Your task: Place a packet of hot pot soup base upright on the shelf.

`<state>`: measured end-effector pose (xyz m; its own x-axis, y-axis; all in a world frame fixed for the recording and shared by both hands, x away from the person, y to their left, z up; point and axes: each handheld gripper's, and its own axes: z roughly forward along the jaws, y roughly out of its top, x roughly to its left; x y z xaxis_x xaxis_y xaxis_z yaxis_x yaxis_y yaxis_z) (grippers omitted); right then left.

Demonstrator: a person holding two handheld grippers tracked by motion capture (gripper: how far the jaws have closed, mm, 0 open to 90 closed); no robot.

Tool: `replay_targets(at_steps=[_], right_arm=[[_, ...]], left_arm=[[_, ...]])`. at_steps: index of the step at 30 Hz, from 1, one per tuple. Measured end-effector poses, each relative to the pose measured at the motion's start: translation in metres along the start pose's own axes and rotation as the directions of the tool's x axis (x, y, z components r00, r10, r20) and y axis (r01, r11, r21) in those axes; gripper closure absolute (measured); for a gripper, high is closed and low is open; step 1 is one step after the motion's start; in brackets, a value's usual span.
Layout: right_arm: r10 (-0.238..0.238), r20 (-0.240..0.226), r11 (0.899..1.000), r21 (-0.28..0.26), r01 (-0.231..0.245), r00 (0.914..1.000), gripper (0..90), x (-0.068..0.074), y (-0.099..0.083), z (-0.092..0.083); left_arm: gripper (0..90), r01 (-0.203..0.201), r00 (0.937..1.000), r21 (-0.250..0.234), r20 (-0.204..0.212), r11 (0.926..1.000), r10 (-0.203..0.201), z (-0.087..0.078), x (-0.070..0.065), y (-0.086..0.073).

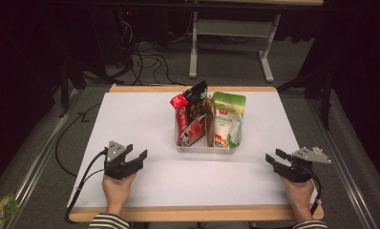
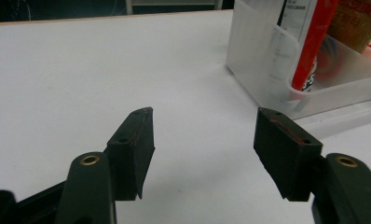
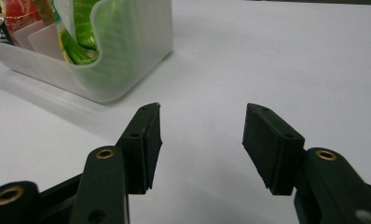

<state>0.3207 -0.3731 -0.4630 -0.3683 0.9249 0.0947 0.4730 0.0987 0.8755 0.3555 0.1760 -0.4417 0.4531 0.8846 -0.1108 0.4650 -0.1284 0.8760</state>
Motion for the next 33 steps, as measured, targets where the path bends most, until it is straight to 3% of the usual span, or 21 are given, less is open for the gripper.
replay_targets(at_steps=[11,28,33], right_arm=[[0.039,0.02,0.999,-0.007,-0.038,0.9991,47.6,-0.01,-0.001,0.0],[0.055,0.048,0.998,0.01,-0.055,0.9973,47.7,-0.018,-0.002,0.006],[0.049,0.063,0.998,0.024,-0.051,0.9968,47.7,-0.019,-0.002,0.009]], left_arm=[[38.2,0.024,0.9981,0.04,-0.058,0.9989,-0.022,0.025,0.013,-0.014],[36.9,0.036,0.9925,0.054,-0.119,0.9979,-0.029,0.039,0.022,-0.017],[36.7,0.006,0.9865,0.071,-0.163,0.9975,0.006,0.041,0.021,-0.019]])
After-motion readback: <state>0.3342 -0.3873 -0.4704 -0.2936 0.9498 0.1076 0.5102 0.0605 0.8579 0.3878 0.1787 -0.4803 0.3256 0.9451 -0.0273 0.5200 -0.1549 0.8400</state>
